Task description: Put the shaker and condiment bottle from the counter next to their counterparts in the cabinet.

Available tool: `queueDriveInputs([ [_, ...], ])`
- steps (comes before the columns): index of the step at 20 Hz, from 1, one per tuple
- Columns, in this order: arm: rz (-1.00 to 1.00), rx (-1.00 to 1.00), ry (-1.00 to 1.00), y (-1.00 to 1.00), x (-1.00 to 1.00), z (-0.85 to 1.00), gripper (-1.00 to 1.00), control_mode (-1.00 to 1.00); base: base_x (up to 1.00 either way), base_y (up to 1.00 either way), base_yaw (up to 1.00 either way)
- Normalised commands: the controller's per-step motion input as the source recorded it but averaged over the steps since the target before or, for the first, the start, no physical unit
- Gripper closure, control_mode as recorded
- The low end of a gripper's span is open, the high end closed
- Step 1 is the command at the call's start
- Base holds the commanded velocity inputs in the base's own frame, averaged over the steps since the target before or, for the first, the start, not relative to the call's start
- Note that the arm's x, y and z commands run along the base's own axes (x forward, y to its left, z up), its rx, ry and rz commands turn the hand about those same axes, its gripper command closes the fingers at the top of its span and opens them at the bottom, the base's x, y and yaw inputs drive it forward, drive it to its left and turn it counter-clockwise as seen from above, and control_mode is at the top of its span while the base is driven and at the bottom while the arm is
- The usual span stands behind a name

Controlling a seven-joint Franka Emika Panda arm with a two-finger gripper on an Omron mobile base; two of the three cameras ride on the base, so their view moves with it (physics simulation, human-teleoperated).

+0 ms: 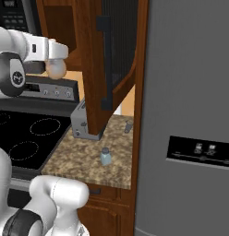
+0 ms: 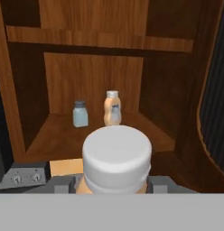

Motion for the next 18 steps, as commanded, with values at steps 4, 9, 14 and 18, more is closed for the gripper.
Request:
queueDriveInputs([
  [4, 0.23, 0.01, -0.08, -0.35, 0.00, 0.01, 1.00, -1.00, 0.00, 0.00, 0.00],
  [9, 0.00, 0.00, 0.00, -0.05, 0.00, 0.00, 1.00, -1.00, 0.00, 0.00, 0.00],
  [14, 0.00, -0.02, 0.00, -0.22, 0.17, 0.15, 1.00, -1.00, 0.00, 0.00, 0.00],
  [18, -0.04, -0.07, 0.00, -0.39, 0.41, 0.14, 1.00, -1.00, 0.00, 0.00, 0.00],
])
